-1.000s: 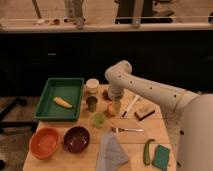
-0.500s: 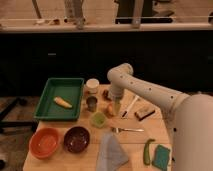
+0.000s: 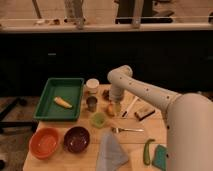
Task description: Place apple in purple bowl
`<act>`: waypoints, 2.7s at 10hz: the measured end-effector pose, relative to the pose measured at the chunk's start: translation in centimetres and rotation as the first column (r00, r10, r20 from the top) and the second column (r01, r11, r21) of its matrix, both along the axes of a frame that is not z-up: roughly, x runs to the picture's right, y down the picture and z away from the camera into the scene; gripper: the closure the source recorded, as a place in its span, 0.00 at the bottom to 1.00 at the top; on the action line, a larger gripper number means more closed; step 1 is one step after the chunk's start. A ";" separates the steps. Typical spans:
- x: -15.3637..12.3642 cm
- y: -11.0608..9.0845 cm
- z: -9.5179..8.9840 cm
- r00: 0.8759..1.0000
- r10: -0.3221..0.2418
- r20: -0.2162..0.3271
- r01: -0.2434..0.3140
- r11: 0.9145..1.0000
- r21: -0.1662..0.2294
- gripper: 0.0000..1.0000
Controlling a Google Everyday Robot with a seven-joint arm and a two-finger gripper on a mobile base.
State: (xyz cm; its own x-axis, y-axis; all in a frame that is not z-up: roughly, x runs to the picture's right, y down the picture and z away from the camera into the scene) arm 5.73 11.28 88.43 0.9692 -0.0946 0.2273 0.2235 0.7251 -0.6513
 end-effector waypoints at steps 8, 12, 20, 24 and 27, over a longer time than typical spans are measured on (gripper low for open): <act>0.8 2.3 0.7 0.999 -0.050 -0.001 0.050 0.998 -0.029 0.65; 2.1 0.5 -0.7 1.000 -0.031 0.002 0.031 1.000 -0.003 0.99; 3.5 -3.8 -5.0 1.000 -0.025 -0.002 0.025 0.994 0.103 1.00; 5.0 -4.3 -7.5 0.999 -0.047 -0.011 0.048 0.989 0.141 1.00; 5.6 -4.1 -10.7 0.995 -0.096 -0.003 0.095 0.979 0.182 1.00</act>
State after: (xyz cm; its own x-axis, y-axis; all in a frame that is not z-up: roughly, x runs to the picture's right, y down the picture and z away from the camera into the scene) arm 11.29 7.14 77.75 0.9524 -0.2271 0.2032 0.3009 0.8065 -0.5090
